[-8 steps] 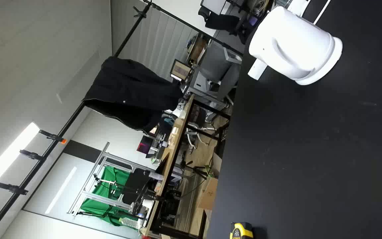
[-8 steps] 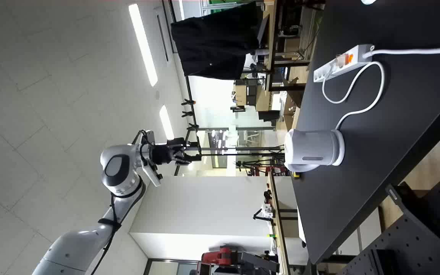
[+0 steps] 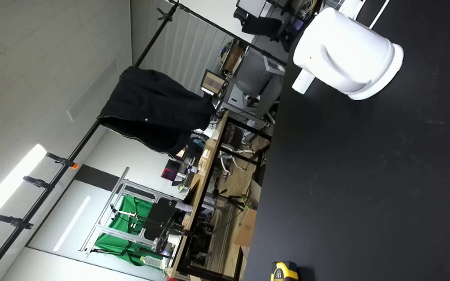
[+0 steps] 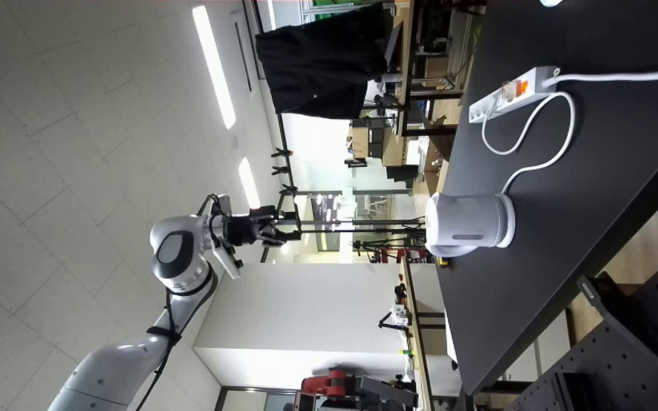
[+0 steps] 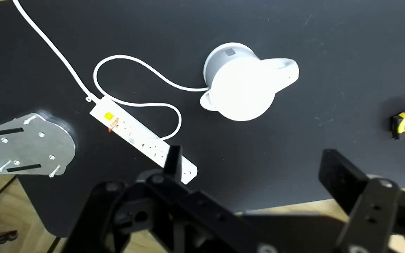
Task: Turn off the switch on the adapter
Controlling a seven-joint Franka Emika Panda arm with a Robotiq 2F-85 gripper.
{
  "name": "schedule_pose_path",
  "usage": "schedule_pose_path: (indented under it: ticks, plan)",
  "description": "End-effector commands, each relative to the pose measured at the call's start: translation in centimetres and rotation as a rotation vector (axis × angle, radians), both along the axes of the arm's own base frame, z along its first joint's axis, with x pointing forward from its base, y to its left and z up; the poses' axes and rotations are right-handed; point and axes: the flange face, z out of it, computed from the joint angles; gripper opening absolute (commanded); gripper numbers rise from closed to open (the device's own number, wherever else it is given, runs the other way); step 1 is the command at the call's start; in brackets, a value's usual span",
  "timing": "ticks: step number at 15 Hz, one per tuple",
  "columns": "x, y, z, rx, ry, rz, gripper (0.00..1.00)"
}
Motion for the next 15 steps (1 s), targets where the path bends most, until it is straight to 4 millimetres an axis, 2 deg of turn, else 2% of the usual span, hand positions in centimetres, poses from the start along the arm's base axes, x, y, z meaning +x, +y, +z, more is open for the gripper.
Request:
schedule_pose_path:
  ticks: [1, 7, 10, 13, 14, 15]
  plan:
    - [0.0, 0.0, 0.1, 0.0, 0.001, 0.0, 1.0]
    - [0.7, 0.2, -0.2, -0.006, -0.018, -0.005, 1.0]
    - [2.2, 1.4, -1.7, -0.037, -0.021, 0.009, 1.0]
    - [3.7, 3.2, -4.1, -0.061, 0.007, 0.046, 1.0]
    - [4.2, 3.6, -5.0, -0.073, 0.011, 0.055, 0.75]
    - [4.7, 3.7, -5.7, -0.085, 0.017, 0.061, 0.74]
